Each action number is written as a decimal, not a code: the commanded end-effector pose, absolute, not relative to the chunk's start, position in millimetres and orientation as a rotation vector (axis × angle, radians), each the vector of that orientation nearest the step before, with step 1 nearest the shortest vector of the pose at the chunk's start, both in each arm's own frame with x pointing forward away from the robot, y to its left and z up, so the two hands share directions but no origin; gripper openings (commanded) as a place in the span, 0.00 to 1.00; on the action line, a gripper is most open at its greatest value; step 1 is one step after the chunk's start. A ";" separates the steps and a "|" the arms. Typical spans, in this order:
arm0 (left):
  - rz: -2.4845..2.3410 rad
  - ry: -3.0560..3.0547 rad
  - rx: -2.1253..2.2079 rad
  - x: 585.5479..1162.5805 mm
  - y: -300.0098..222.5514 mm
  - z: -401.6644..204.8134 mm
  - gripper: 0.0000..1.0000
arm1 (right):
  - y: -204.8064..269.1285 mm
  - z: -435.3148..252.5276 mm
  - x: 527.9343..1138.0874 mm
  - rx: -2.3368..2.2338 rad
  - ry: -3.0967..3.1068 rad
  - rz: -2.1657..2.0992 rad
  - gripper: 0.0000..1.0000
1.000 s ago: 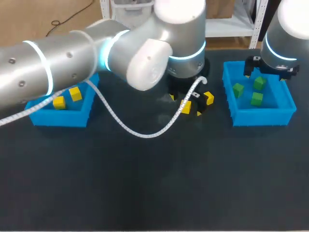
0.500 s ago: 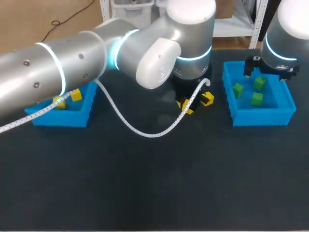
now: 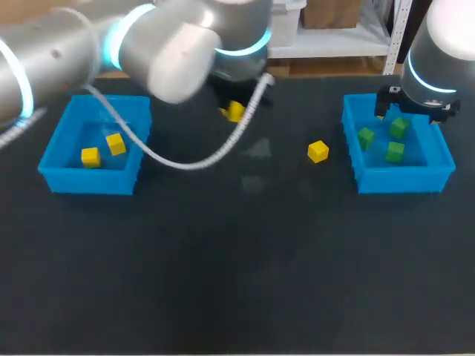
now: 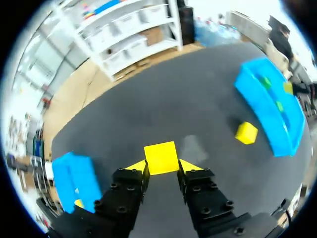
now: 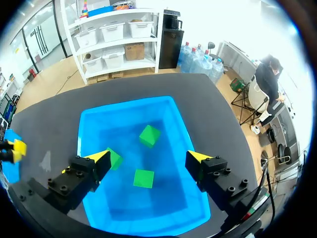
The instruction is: Put the green cubes in the right bin and the yellow cubes in the left bin.
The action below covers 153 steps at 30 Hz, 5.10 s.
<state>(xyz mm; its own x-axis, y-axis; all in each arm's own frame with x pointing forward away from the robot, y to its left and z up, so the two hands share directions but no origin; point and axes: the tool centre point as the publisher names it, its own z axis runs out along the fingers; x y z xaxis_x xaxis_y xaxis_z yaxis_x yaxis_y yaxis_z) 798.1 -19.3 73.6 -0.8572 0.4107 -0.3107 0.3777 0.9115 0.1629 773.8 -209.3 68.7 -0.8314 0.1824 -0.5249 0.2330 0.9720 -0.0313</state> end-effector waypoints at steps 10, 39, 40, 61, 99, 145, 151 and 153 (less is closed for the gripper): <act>0.268 2.712 0.283 759.6 185.1 94.9 0.00 | -209.8 68.1 771.0 0.295 2.568 -0.126 1.00; -0.169 2.459 1.111 769.1 -72.0 96.1 1.00 | -209.8 68.1 771.0 0.295 2.568 -0.126 1.00; -0.186 2.443 1.147 767.4 -82.6 93.4 1.00 | -209.8 68.1 771.0 0.295 2.568 -0.126 1.00; -0.192 2.438 1.428 767.7 -172.0 37.7 1.00 | -209.8 68.1 771.0 0.295 2.568 -0.126 1.00; -0.120 2.486 1.439 759.7 -196.2 -5.7 0.32 | -209.8 68.1 771.0 0.295 2.568 -0.126 1.00; 0.125 2.599 0.115 758.0 229.5 101.5 0.00 | -209.8 68.1 771.0 0.295 2.568 -0.126 1.00; 0.091 2.607 0.078 750.6 243.6 94.1 1.00 | -209.8 68.1 771.0 0.295 2.568 -0.126 1.00; 0.084 2.606 0.078 750.2 245.9 94.2 1.00 | -209.8 68.1 771.0 0.295 2.568 -0.126 1.00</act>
<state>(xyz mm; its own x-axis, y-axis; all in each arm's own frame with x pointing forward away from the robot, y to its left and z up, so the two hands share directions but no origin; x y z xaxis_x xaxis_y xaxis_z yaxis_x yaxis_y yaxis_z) 773.4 232.0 99.5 -0.9304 0.0613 -0.3614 0.0262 0.9945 0.1012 773.7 -209.3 68.7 -0.8313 0.1824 -0.5250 0.2330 0.9720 -0.0312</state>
